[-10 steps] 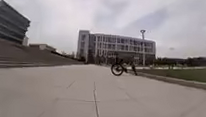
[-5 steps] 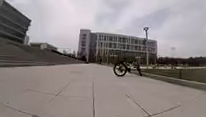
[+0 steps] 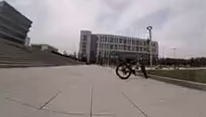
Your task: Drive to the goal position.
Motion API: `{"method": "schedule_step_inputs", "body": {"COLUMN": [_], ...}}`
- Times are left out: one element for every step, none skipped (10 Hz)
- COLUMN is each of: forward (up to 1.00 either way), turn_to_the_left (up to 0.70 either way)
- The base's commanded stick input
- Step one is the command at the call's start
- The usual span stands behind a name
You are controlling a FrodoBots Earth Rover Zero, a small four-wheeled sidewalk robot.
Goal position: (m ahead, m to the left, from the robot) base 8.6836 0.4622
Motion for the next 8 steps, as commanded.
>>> {"method": "schedule_step_inputs", "body": {"forward": [1.00,1.00,1.00,1.00,1.00,1.00,1.00,1.00], "turn_to_the_left": [0.00,0.00,0.00,0.00,0.00,0.00,0.00,0.00]}}
